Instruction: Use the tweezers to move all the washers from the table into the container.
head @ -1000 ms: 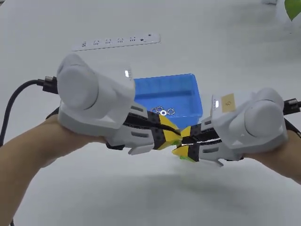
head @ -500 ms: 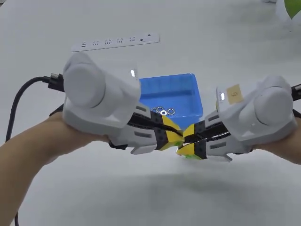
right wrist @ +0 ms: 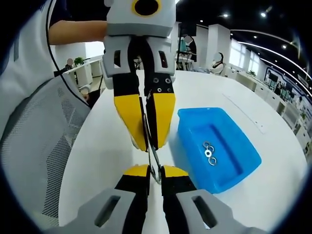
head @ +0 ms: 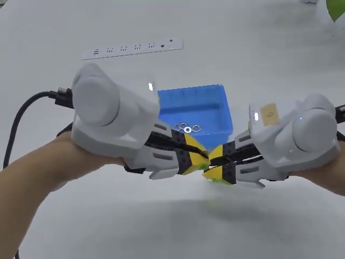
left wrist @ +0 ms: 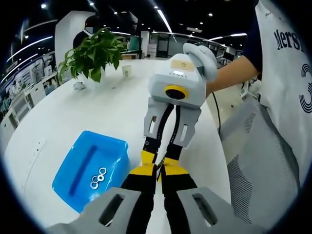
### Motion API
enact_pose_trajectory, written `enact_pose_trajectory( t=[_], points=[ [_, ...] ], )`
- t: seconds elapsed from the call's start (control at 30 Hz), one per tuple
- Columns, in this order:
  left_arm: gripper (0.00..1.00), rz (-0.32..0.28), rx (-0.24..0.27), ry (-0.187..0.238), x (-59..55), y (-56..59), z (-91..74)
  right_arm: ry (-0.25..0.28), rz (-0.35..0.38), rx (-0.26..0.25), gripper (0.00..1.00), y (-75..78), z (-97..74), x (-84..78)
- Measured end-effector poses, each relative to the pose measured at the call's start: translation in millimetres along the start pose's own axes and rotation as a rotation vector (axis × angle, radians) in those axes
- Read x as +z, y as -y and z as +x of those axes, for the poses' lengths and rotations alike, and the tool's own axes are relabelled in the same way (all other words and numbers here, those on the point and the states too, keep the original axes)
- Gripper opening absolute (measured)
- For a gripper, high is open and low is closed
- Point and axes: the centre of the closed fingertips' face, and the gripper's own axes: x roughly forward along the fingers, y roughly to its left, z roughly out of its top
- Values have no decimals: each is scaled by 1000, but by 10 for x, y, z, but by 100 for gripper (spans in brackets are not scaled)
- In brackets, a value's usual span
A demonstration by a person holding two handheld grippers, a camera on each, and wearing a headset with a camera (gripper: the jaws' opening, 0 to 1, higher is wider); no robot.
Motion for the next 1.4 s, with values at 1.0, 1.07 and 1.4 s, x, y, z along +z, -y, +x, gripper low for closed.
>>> enact_pose_trajectory(
  t=[1.0,1.07,1.4],
  points=[
    [7,70,51,82,354,-4,-370,46,-66,-21,9,51,-206,475],
    [7,73,58,89,379,-21,-399,47,-72,-25,9,73,-216,513],
    [7,85,93,117,451,-114,-501,51,-98,-46,9,173,-234,643]
  ],
)
